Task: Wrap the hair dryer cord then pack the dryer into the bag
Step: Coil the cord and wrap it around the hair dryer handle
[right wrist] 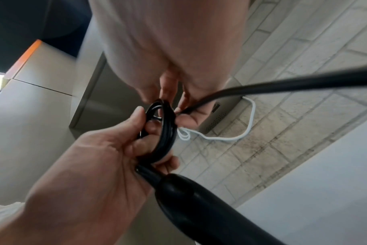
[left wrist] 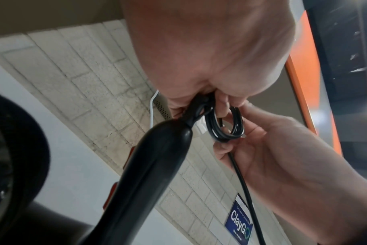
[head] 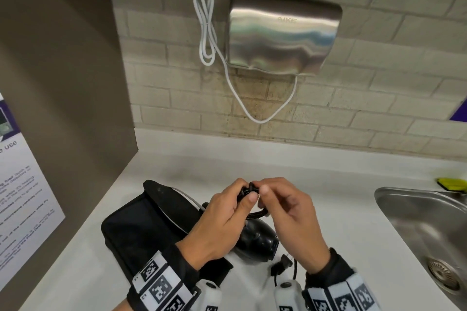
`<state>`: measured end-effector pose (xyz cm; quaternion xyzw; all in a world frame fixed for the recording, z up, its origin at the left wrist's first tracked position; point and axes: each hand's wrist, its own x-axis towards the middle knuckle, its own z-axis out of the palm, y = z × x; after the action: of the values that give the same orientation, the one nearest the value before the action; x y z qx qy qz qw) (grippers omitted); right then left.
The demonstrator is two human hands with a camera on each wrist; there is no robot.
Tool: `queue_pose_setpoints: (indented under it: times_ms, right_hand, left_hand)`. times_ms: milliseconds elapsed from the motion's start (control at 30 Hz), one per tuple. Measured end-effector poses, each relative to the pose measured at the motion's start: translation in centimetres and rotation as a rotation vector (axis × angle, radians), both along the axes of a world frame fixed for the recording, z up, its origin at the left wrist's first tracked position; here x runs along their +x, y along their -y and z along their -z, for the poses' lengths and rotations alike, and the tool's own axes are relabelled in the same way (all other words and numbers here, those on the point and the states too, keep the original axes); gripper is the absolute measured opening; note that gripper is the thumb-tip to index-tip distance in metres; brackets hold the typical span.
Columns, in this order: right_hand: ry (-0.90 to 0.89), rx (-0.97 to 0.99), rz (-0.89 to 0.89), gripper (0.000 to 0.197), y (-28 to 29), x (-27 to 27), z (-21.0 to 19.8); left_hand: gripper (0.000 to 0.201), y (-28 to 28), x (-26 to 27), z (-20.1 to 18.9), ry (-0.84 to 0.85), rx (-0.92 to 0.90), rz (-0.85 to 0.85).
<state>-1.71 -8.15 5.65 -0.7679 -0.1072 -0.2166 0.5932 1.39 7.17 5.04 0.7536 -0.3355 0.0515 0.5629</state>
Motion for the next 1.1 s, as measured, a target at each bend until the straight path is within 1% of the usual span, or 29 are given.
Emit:
queue_pose_setpoints:
  times_ms: [67, 133, 200, 300, 367, 400, 467, 500, 533, 567, 667, 700, 733, 800, 833, 867, 933, 1000, 1067, 1100]
  right_hand:
    - [-0.04, -0.023, -0.066, 0.022, 0.1, -0.4, 0.2]
    - [-0.093, -0.059, -0.119, 0.024, 0.6, -0.4, 0.0]
    - [-0.133, -0.103, -0.138, 0.026, 1.3, -0.2, -0.4]
    - [-0.167, -0.116, -0.159, 0.023, 1.5, -0.1, -0.8]
    - [-0.164, -0.135, -0.151, 0.021, 1.3, -0.1, -1.0]
    - [-0.166, -0.122, -0.145, 0.022, 1.2, -0.1, -1.0]
    - [-0.196, -0.041, -0.138, 0.032, 1.1, -0.1, -0.9]
    - [-0.196, -0.038, -0.125, 0.036, 1.0, -0.2, -0.9]
    - [-0.155, -0.088, -0.09, 0.036, 0.9, -0.2, -0.7]
    - [-0.081, -0.19, -0.034, 0.033, 0.8, -0.2, -0.4]
    - [0.218, -0.534, 0.18, 0.012, 0.2, -0.2, 0.7]
    - [0.277, -0.635, 0.255, 0.009, 0.1, -0.2, 1.0]
    - [0.305, -0.723, 0.326, 0.011, -0.1, -0.2, 1.3]
    - [0.274, -0.837, 0.409, 0.019, -0.6, -0.4, 1.8]
    - [0.226, -0.827, 0.4, 0.024, -0.9, -0.5, 1.9]
    - [0.148, -0.76, 0.357, 0.026, -1.3, -0.6, 1.9]
    - [-0.079, -0.497, 0.233, 0.023, -1.7, -1.0, 1.1]
    - [-0.327, -0.174, 0.097, 0.022, -1.8, -1.5, -0.5]
    - [-0.466, 0.124, -0.014, 0.033, -1.6, -2.0, -1.9]
    - [-0.498, 0.206, -0.041, 0.037, -1.4, -2.3, -2.6]
  left_hand:
    - [0.031, -0.1, 0.2, 0.5, -0.004, -0.01, -0.016]
    - [0.035, -0.2, 0.4, 1.0, -0.004, 0.001, -0.049]
    - [0.031, -0.2, 0.3, 1.3, -0.011, -0.007, -0.067]
    - [0.022, 0.2, 0.0, 1.1, -0.016, -0.049, -0.082]
    - [0.024, 0.5, -0.2, 1.1, -0.035, -0.096, -0.101]
    - [0.026, 0.6, -0.2, 1.2, -0.047, -0.122, -0.111]
    - [0.027, 0.8, -0.3, 1.0, -0.072, -0.153, -0.121]
    - [0.027, 0.8, -0.3, 0.9, -0.084, -0.161, -0.121]
    - [0.025, 0.9, -0.2, 0.9, -0.098, -0.176, -0.119]
    - [0.024, 0.9, -0.1, 0.7, -0.115, -0.194, -0.116]
    - [0.022, 1.0, 0.2, 0.3, -0.152, -0.2, -0.133]
    - [0.021, 1.0, 0.2, 0.3, -0.161, -0.195, -0.139]
    - [0.02, 1.1, 0.3, 0.3, -0.169, -0.193, -0.146]
    - [0.02, 1.0, 0.3, 0.6, -0.168, -0.182, -0.151]
    - [0.02, 1.0, 0.3, 0.8, -0.154, -0.169, -0.151]
    - [0.021, 1.1, 0.3, 1.0, -0.127, -0.143, -0.159]
    - [0.021, 1.1, 0.4, 1.2, -0.065, -0.084, -0.197]
    - [0.021, 1.0, 0.5, 1.2, -0.014, -0.074, -0.23]
    - [0.025, 1.1, 0.6, 1.3, 0.029, -0.066, -0.23]
    - [0.027, 1.1, 0.5, 1.4, 0.054, -0.053, -0.23]
